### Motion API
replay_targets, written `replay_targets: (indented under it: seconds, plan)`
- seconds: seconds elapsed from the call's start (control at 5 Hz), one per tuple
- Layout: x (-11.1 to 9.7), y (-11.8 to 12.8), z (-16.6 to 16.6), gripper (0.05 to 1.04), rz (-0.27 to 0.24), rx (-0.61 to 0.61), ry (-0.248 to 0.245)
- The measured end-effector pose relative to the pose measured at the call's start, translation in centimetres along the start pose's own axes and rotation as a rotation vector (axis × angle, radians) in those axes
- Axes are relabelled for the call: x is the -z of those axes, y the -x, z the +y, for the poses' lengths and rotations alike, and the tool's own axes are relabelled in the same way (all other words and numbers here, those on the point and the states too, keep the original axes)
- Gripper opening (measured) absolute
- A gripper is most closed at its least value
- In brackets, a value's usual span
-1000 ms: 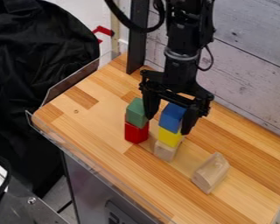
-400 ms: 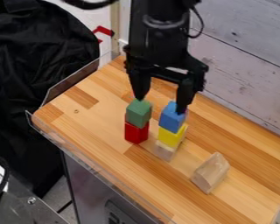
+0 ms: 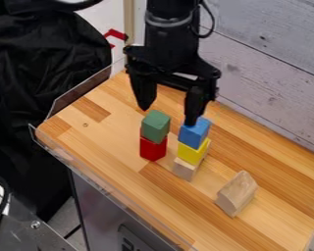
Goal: Remove the blue box from green box and place it on top of yellow box
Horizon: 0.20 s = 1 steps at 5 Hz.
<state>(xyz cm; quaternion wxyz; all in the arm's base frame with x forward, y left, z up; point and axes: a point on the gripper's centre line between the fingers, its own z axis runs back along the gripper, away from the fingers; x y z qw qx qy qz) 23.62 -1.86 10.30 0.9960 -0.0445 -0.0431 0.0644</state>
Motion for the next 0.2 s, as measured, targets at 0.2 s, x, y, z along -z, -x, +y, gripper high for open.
replay_targets:
  seconds: [0.2]
  plan:
    - [0.05,0.18,0.8,1.0,0.013,-0.037,-0.053]
